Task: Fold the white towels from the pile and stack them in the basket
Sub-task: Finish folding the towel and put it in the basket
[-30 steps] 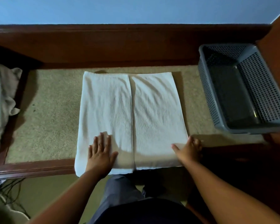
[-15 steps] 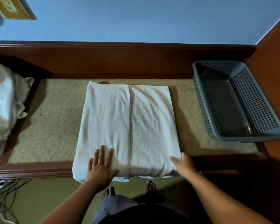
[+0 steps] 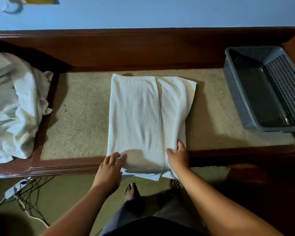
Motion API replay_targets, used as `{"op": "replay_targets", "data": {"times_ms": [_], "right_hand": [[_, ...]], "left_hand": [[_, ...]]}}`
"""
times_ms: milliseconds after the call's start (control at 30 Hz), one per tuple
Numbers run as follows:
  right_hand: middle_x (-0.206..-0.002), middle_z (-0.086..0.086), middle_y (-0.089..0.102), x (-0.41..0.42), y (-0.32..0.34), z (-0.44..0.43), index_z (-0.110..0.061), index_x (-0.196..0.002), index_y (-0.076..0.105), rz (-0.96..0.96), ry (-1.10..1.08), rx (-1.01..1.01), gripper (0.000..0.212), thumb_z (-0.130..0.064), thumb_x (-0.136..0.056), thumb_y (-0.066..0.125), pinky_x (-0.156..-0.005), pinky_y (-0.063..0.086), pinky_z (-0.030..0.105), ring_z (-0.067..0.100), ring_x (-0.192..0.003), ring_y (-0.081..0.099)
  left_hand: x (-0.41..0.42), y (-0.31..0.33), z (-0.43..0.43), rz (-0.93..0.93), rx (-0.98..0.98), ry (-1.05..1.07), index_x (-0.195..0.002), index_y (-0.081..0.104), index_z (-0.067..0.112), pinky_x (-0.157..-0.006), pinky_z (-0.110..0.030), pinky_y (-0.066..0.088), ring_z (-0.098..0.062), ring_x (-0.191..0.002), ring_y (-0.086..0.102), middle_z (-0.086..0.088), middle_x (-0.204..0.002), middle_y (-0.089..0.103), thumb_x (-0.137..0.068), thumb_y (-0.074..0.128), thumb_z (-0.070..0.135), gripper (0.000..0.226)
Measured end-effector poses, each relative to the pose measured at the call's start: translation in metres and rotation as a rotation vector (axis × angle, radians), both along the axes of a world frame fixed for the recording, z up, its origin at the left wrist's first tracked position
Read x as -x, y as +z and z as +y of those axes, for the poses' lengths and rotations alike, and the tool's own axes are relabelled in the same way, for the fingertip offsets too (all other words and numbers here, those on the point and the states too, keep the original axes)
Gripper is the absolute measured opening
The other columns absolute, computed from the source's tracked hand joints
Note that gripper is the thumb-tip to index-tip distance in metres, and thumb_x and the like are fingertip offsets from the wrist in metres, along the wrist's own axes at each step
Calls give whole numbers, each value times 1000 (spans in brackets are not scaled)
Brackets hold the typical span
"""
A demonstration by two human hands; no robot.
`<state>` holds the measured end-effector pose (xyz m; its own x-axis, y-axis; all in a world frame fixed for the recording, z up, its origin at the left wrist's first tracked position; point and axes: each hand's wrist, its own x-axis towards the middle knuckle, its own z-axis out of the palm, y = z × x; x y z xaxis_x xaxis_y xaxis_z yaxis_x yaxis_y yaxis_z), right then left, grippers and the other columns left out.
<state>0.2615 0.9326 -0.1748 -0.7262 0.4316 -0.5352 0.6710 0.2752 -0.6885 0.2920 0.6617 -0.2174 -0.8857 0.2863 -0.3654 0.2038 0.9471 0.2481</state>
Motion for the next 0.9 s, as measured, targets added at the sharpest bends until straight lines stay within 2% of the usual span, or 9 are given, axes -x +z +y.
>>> {"op": "replay_targets", "data": {"times_ms": [133,200,267,400,533,667,733,800,900], "right_hand": [[-117,-5,69,-10,0,-73,-35,-143,48,-19,333,193,59,-21,-88,64,-81,50,25,19,-106,67],[-112,-1,69,-17,-1,-99,-44,-150,29,-101,514,336,67,-28,-94,62,-80,51,23,14,-100,67],[-114,1,69,-23,-8,-109,-40,-151,36,-133,574,290,58,-30,-98,56,-85,50,22,10,-96,65],[-130,-4,64,-42,-18,-94,-24,-136,58,-86,462,82,39,-19,-98,50,-91,40,16,11,-118,59],[-107,-8,67,-65,-31,-66,-24,-115,65,-73,331,-43,22,-21,-95,55,-85,47,24,14,-105,64],[-113,1,61,-83,-52,-37,-32,-97,58,-223,176,-174,12,-26,-87,62,-87,50,33,25,-98,62],[-119,4,52,-92,-66,-27,-33,-100,54,-289,119,-213,18,-27,-85,64,-92,51,42,29,-97,61],[-126,7,48,-95,-94,-16,-28,-116,55,-334,25,-166,33,-33,-85,65,-96,49,45,33,-103,60],[-127,8,58,-96,-132,-9,-26,-126,54,-379,-337,22,67,-58,-69,64,-100,48,45,30,-111,60]], "left_hand": [[7,8,-19,-90,-124,121,-150,40,26,-100,-38,47,-26,-122,47,0,-143,38,-95,56,15,58],[8,11,-26,-156,-236,233,-146,47,23,-97,-37,50,-25,-115,56,-2,-139,41,-98,51,16,49],[9,15,-28,-192,-330,318,-138,56,21,-97,-35,50,-22,-104,62,-3,-133,45,-100,52,21,39],[8,17,-13,-178,-350,380,-125,62,16,-88,-33,51,-20,-93,65,-2,-119,52,-96,60,32,33],[-1,17,26,-224,-359,441,-108,56,15,-77,-34,47,-19,-88,58,1,-103,52,-90,69,37,32],[-1,14,54,-360,-420,566,-90,64,12,-64,-30,45,-19,-76,64,1,-81,66,-89,70,37,26],[-5,11,59,-416,-458,626,-96,65,11,-63,-32,51,-18,-74,65,1,-78,68,-89,66,28,18],[-12,11,57,-453,-492,669,-101,63,9,-62,-31,56,-20,-72,64,-5,-82,69,-86,63,15,16],[-23,11,46,-462,-483,659,-107,59,12,-52,-24,47,-14,-72,63,-3,-89,67,-87,65,9,22]]}}
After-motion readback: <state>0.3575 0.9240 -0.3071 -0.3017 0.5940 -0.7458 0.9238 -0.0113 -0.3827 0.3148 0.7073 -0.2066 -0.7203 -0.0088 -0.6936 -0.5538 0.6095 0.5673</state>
